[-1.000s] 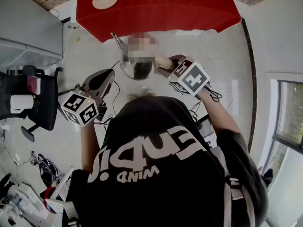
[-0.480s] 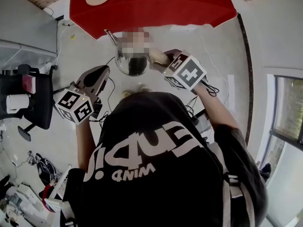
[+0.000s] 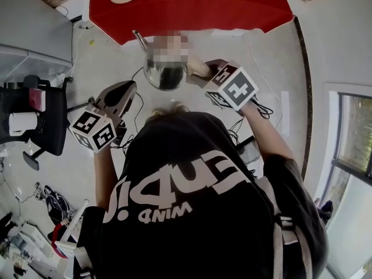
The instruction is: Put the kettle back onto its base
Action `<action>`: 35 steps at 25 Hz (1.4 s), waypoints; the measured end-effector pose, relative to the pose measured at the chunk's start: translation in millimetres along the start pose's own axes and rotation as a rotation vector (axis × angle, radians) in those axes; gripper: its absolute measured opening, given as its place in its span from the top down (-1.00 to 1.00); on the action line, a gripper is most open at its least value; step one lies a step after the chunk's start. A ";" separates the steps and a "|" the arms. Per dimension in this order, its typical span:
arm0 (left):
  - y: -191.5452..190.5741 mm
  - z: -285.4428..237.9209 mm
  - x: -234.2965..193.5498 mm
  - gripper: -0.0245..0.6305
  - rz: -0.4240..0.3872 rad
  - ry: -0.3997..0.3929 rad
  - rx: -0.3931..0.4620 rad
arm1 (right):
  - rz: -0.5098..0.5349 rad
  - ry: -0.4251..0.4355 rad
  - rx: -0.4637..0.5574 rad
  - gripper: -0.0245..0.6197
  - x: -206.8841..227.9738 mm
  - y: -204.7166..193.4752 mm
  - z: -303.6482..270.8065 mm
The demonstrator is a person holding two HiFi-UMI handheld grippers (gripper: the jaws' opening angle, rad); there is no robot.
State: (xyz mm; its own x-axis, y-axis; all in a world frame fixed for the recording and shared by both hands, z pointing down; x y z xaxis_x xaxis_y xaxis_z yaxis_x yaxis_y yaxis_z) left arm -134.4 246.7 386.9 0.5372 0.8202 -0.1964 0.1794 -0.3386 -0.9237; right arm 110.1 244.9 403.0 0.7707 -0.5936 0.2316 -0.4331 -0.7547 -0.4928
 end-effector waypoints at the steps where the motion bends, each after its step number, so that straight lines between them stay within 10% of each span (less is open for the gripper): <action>1: -0.8 1.9 0.7 0.90 -0.002 -0.002 -0.001 | -0.002 -0.003 0.003 0.65 -1.5 -0.6 0.6; 35: 37.6 -62.4 -119.3 0.90 -0.005 0.023 -0.026 | -0.013 -0.005 0.054 0.65 96.3 116.9 -35.3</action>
State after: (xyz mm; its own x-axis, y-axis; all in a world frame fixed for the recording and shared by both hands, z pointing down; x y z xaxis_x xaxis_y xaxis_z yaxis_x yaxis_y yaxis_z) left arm -140.4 107.3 396.2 0.5549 0.8112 -0.1842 0.2034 -0.3471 -0.9155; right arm 117.2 89.7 397.4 0.7783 -0.5826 0.2341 -0.3977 -0.7460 -0.5341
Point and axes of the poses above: the fingertips, and each gripper's own axes: z backward along the fingers, x to its right, y out of its top, the point moved 7 cm from there along z, backward along the fingers, and after that the axes turned 12 degrees about -z, right-handed, at the moved point
